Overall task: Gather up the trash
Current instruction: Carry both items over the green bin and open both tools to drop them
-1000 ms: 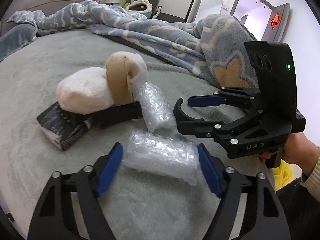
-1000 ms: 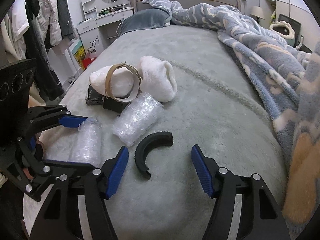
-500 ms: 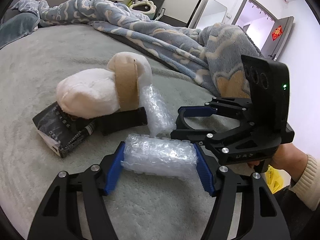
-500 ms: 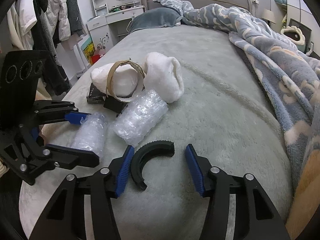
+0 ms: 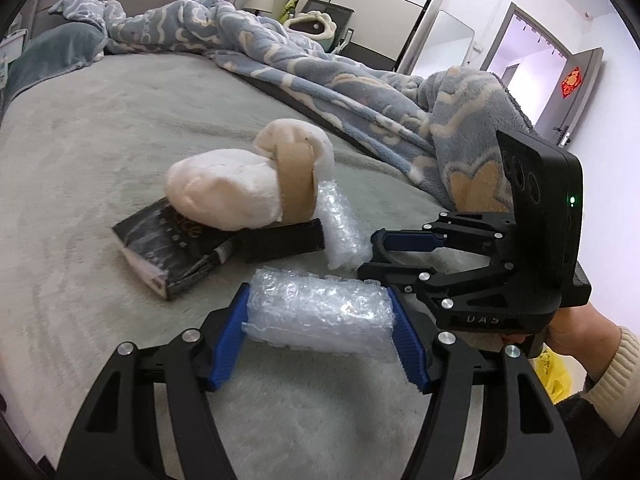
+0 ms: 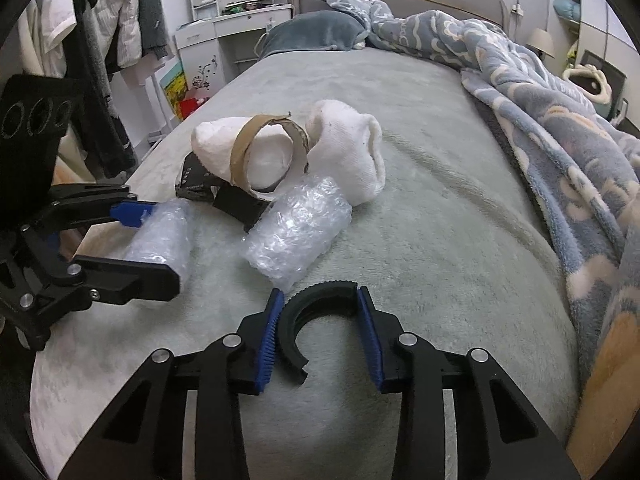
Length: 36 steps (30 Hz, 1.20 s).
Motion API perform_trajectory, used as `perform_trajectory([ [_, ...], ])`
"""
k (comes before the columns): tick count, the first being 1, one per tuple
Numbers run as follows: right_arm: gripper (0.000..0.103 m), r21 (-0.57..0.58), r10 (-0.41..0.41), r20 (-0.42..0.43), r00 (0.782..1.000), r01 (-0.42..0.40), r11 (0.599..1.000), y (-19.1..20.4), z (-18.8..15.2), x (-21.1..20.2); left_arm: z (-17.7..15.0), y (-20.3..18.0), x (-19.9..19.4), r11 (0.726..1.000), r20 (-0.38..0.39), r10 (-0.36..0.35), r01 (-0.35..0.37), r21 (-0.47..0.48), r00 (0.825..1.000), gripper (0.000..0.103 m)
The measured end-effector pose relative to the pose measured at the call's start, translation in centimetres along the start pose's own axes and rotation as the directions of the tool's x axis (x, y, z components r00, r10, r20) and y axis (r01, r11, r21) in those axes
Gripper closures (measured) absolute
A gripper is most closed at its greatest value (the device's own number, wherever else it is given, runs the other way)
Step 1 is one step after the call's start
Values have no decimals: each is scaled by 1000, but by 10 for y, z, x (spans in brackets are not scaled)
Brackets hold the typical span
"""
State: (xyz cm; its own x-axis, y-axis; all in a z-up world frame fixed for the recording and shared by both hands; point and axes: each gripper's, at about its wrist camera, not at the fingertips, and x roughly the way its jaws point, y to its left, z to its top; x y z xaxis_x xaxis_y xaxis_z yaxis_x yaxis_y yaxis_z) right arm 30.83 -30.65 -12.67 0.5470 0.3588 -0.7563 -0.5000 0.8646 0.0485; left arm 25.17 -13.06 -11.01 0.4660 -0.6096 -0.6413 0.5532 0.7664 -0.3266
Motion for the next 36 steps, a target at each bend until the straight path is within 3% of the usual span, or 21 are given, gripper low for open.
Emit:
perform_trajectory([
  [13, 66, 75, -36, 21, 999, 35, 997, 26, -9, -19, -17, 7, -51, 985, 25, 167, -165, -56, 986, 35],
  [24, 66, 149, 18, 59, 998, -27, 988, 64, -17, -33, -42, 11, -100, 958, 30, 269, -265, -107, 963, 35],
  [36, 66, 136, 71, 72, 995, -81, 987, 119, -10, -35, -76, 37, -144, 927, 15, 351, -345, -150, 936, 35],
])
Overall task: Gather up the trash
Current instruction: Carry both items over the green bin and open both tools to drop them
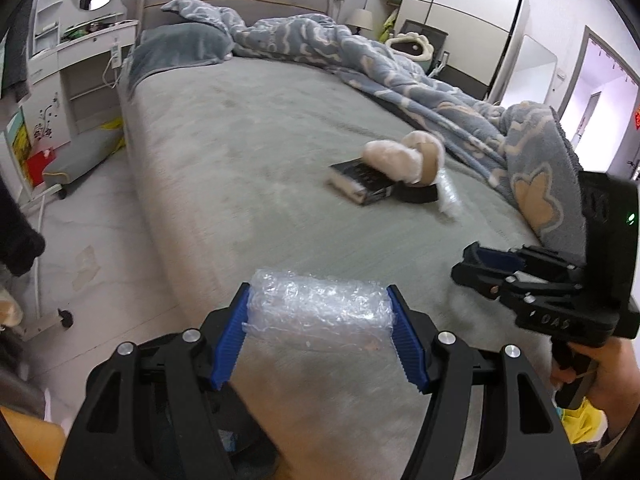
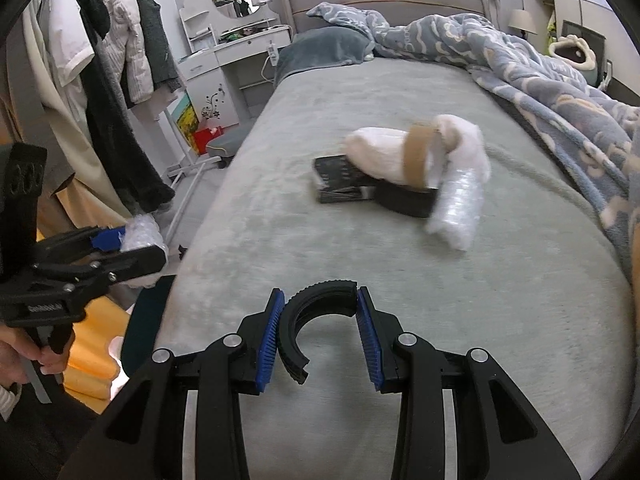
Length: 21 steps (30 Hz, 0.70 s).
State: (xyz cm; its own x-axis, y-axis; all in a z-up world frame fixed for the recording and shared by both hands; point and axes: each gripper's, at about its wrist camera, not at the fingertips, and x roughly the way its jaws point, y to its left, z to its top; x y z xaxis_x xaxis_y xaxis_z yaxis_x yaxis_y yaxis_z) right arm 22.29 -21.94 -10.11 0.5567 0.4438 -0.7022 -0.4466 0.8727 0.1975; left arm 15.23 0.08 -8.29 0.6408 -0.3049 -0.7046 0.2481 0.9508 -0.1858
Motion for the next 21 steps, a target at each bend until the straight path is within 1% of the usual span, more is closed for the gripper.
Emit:
perform_trajectory([
  [5, 66, -4, 43, 7, 999, -43, 999, 27, 8, 6, -12, 22, 0, 999, -40, 38, -38, -3, 998, 35],
  [10, 66, -17, 77, 1, 997, -77, 997, 52, 18, 16, -22, 48, 1, 996, -89, 80, -83, -22, 993, 34],
  [13, 66, -33, 102, -5, 995, -102, 994, 70, 25, 23, -28, 69, 4, 993, -132, 103, -110, -50, 986, 34],
  [16, 66, -50, 121, -11, 993, -121, 991, 87, 31, 29, -38, 90, 6, 989, -170, 102, -117, -86, 980, 34],
  [21, 66, -59, 148, -19, 989, -149, 987, 111, 39, 38, -57, 118, 13, 983, -239, 123, -151, -105, 963, 34],
])
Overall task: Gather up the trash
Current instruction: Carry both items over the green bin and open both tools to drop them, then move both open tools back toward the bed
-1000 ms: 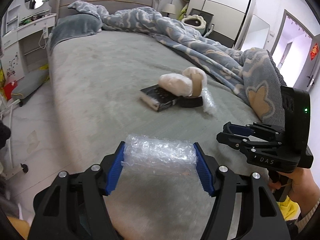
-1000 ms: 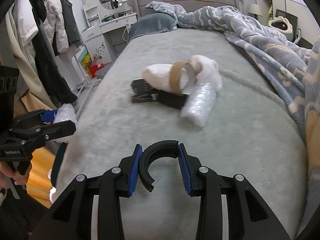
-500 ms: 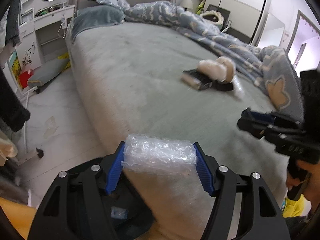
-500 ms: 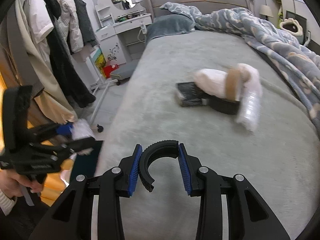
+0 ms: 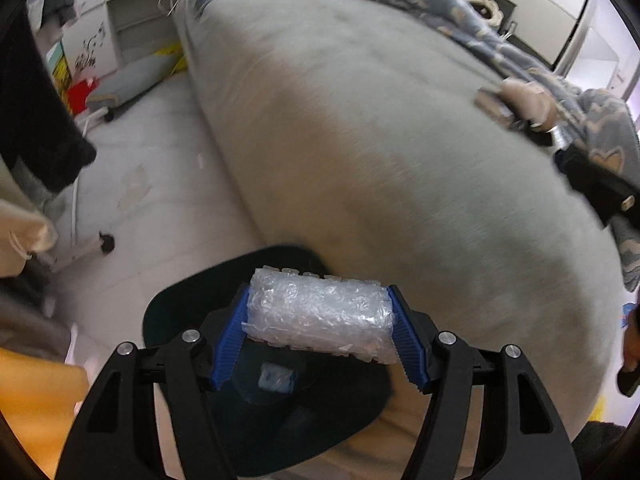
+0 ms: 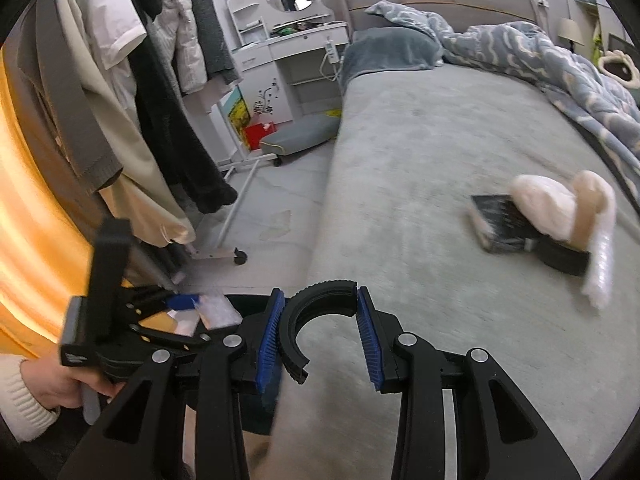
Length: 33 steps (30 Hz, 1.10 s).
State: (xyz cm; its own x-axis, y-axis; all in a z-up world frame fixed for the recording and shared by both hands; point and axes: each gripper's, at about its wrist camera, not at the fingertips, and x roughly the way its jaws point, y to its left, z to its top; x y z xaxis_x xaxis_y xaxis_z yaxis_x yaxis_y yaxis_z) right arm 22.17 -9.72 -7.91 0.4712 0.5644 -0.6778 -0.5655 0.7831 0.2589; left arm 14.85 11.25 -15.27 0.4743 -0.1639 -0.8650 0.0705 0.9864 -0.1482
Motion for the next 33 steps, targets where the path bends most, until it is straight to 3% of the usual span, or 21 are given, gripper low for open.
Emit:
perform_trajectory([
  [12, 66, -34, 50, -65, 997, -52, 998, 48, 10, 43, -25, 45, 21, 999, -189, -9, -1, -51, 982, 34],
  [14, 66, -39, 54, -78, 996, -57, 998, 54, 11, 50, -31, 52, 24, 998, -224, -13, 0, -59, 974, 31],
  [16, 66, -45, 57, -91, 994, -62, 997, 60, 11, 57, -36, 58, 26, 998, -252, -16, 1, -59, 968, 21],
  [19, 66, -53, 60, -116, 991, -67, 996, 69, 11, 69, -42, 66, 26, 999, -269, -11, -2, -48, 963, 18],
  [25, 66, -53, 60, -162, 985, -69, 996, 79, 7, 89, -43, 88, 16, 997, -246, -15, -5, -82, 969, 16],
  [33, 66, -53, 39, -248, 968, -54, 997, 85, -6, 120, -34, 109, -11, 990, -127, -36, 19, -137, 991, 17],
])
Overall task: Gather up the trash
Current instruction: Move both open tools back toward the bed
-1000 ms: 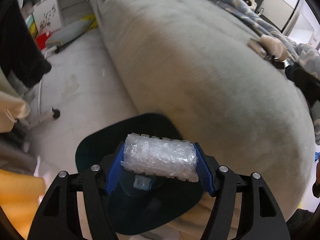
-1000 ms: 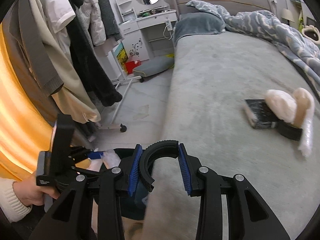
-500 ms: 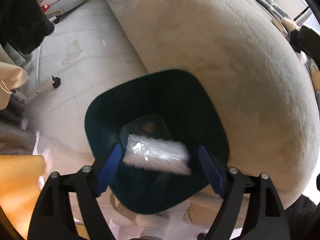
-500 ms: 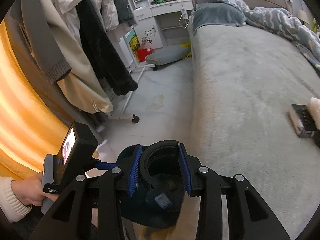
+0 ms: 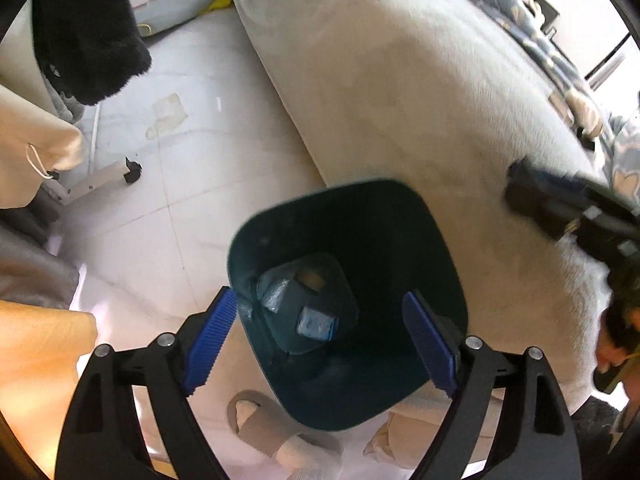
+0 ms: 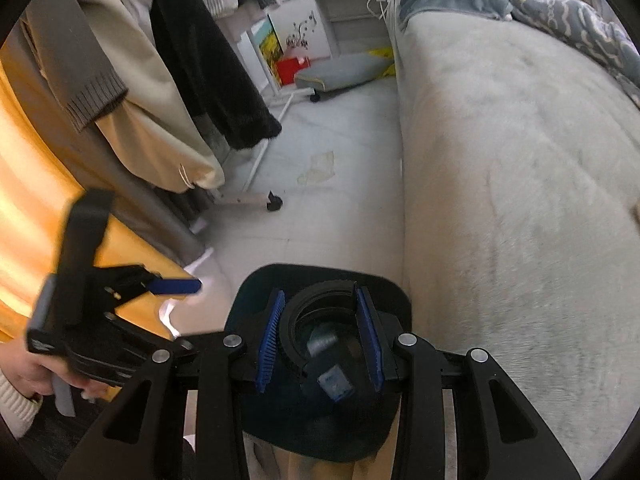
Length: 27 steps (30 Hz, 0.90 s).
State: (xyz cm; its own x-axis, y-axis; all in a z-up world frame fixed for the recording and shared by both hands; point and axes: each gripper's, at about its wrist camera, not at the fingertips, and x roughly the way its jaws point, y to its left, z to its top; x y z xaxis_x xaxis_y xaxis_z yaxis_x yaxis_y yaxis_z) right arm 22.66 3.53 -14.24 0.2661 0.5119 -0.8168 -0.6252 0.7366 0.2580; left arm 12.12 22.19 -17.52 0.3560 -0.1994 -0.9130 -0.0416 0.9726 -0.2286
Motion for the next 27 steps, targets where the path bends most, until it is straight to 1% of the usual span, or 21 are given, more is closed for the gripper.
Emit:
perform_trajectory([
  [6, 66, 3, -11, -67, 998, 11, 1000, 3, -6, 26, 7, 8, -22, 1000, 99, -23, 24, -12, 995, 24],
  [8, 66, -1, -14, -93, 996, 14, 1000, 6, -9, 36, 9, 10, -32, 1000, 140, -25, 26, -9, 990, 26],
  [10, 66, -8, -18, -116, 993, 17, 1000, 9, -11, 46, 11, 14, -40, 999, 172, -27, 31, -16, 985, 30],
  [12, 66, -13, -19, -134, 991, 17, 1000, 11, -14, 52, 12, 14, -47, 999, 202, -29, 33, -18, 979, 31],
  [18, 65, -51, -31, -207, 978, 21, 998, 22, -26, 69, 19, 12, -70, 998, 302, -51, 59, -17, 952, 37],
  [22, 62, -84, -37, -228, 973, 18, 996, 31, -30, 70, 25, 9, -84, 998, 371, -51, 64, -22, 927, 37],
  [24, 53, -104, -46, -237, 971, 22, 994, 35, -31, 70, 28, 7, -90, 997, 399, -55, 68, -20, 915, 37],
  [27, 45, -127, -57, -234, 970, 28, 992, 40, -32, 67, 31, 4, -98, 998, 436, -55, 67, -12, 898, 37],
])
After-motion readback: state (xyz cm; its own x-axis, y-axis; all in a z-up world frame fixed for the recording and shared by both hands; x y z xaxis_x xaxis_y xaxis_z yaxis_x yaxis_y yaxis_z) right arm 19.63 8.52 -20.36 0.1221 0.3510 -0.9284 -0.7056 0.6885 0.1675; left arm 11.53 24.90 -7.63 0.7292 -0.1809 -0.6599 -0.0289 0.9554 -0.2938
